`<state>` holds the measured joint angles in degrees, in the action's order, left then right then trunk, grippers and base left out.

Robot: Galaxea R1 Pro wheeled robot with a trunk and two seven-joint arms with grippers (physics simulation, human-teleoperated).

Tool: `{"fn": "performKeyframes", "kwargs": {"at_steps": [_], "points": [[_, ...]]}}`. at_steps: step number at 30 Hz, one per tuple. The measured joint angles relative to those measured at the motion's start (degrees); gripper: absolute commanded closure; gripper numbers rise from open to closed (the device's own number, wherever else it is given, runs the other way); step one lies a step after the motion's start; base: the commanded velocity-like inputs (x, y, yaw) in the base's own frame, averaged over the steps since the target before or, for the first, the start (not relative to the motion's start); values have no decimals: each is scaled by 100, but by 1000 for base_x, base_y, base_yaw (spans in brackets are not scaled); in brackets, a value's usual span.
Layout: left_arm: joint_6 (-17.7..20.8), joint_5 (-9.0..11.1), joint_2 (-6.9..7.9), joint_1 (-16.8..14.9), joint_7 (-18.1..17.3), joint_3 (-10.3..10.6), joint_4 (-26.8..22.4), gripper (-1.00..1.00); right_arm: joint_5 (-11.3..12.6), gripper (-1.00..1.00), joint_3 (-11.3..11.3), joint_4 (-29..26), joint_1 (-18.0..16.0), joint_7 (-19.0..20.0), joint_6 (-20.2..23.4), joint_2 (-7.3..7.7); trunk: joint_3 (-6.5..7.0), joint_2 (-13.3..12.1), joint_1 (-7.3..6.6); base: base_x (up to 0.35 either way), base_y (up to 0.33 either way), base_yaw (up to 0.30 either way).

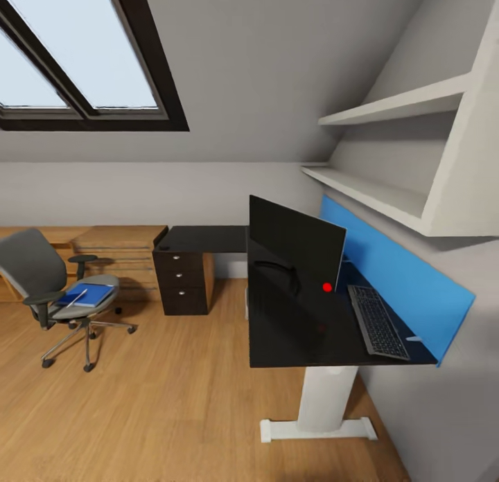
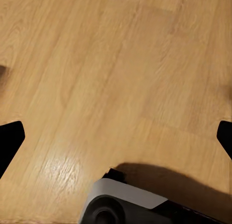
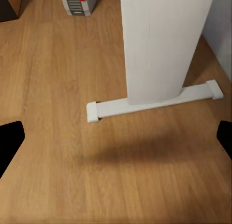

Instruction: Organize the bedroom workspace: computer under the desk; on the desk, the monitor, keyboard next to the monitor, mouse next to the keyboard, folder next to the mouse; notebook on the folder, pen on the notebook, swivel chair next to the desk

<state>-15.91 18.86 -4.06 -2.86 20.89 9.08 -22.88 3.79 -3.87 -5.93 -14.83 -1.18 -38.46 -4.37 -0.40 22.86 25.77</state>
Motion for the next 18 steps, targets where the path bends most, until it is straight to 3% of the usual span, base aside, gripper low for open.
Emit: {"fn": "performKeyframes", "kwargs": {"at_steps": [7,18], "points": [[-26,-7,3,-1,-10,2,68,-100,-29,-100,3,15,0,13,0,-5,-10,0,-1,-29,-298,0],[-39,-5,-5,-1,-26,11,71,-100,-32,-100,4,17,1,17,16,2,-10,0,-1,-1,-41,0]]}}
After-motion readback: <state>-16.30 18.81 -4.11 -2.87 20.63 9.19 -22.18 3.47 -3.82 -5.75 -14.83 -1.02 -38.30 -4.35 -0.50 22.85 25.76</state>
